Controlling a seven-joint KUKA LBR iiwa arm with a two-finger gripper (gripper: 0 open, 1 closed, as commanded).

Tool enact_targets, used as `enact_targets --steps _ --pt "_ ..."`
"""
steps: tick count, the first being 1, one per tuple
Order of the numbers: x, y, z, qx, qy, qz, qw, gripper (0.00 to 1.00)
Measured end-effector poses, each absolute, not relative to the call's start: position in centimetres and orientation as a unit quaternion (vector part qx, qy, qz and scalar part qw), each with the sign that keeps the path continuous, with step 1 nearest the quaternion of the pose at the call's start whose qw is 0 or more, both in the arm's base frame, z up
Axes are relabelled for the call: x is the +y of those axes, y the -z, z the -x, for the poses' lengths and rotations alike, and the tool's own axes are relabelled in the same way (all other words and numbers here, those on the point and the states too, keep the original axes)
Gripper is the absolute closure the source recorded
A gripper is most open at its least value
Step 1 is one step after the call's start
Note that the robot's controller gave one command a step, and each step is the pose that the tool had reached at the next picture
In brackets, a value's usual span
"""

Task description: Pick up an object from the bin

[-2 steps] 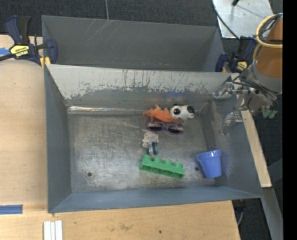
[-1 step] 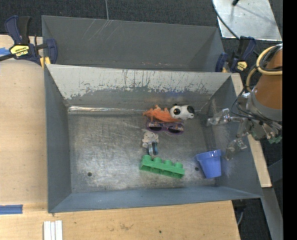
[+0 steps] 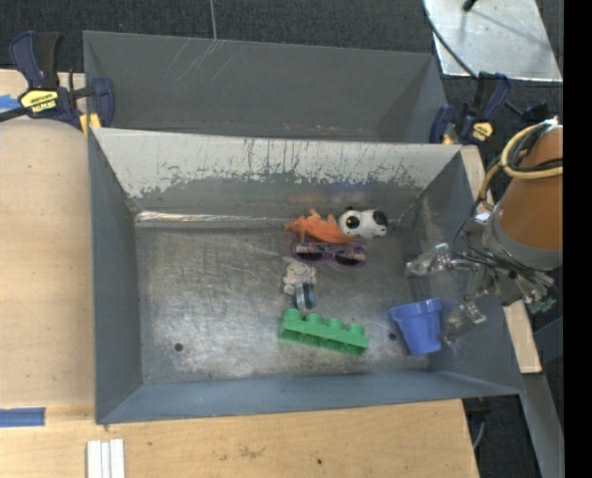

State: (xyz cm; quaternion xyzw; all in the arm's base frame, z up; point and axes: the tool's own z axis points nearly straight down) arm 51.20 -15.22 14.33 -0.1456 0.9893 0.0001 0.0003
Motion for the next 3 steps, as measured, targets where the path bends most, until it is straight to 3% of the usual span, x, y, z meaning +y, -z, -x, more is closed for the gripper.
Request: enact_targets --steps 1,2,3 --pt "-15.5 -12.0 -50.6 0.971 0.001 0.238 0.002 0.0" --pt "-15.2 -7.2 -51.1 0.973 -0.003 0.23 0.001 0.0" --pt "-14.9 -7.6 -51.2 0.905 0.001 0.426 0.012 1.0"
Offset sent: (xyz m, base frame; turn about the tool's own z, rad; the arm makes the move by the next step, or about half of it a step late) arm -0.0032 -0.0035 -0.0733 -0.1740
